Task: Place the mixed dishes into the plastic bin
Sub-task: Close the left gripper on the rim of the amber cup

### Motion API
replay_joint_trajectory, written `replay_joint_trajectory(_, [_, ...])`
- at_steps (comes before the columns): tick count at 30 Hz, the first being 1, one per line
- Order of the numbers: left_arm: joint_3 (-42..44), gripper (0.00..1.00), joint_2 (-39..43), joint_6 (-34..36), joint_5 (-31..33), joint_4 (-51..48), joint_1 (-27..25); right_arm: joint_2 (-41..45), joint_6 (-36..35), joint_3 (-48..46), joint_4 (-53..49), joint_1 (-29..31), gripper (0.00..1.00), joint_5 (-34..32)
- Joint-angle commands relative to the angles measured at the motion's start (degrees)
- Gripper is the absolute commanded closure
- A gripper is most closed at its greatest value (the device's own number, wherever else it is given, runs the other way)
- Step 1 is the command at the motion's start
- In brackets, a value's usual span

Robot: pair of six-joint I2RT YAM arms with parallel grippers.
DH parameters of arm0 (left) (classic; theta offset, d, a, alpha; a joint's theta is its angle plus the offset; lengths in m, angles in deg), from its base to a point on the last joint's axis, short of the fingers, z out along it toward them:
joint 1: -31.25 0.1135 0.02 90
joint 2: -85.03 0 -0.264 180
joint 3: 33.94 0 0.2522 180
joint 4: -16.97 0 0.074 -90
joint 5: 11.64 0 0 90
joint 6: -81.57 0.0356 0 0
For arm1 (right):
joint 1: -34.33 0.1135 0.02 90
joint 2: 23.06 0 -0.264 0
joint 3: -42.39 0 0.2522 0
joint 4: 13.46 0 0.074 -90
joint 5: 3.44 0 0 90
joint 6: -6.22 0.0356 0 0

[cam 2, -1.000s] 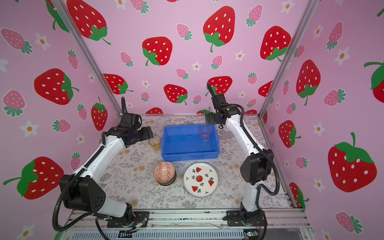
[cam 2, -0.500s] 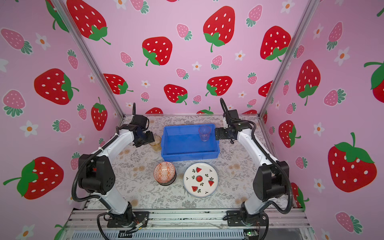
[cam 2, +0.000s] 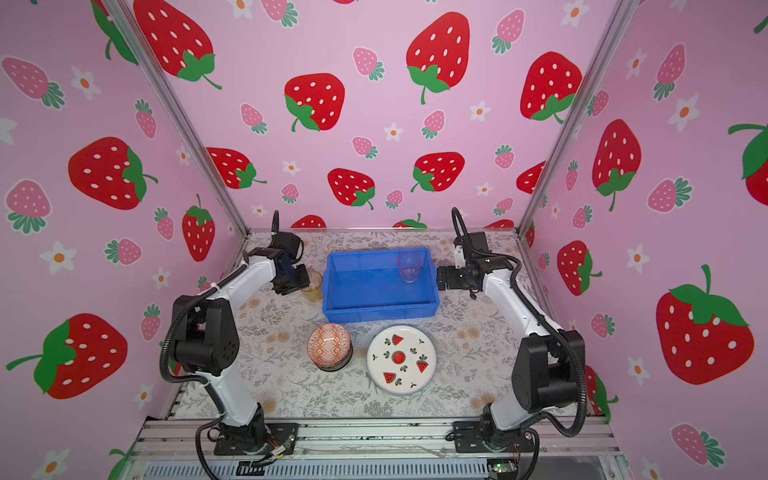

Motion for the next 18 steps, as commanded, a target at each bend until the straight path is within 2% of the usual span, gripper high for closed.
replay_joint_trajectory(1, [-2.8,0.61,-1.0,0.0,0.8,-1.0,0.2,1.4,-1.4,-0.9,1.3,-0.3,0.04,1.8])
replay_joint_trajectory(5, [-2.8,0.65,-1.6,0.4,1.0,-0.9,0.2,1.1,-1.5,-1.2,1.8,-0.4,0.04,2.4])
replay_joint_trajectory(8, [-2.1,0.72,-1.5,0.6,1.0,-0.1,0.2,1.1,-1.6,-1.4,1.9,-0.4,0.04,2.5])
replay_joint_trajectory(18, [-1.7,0.74,-2.1,0.8,0.7,0.8,0.3,0.5,-1.6,-1.8,2.5,-0.4,0.04,2.7])
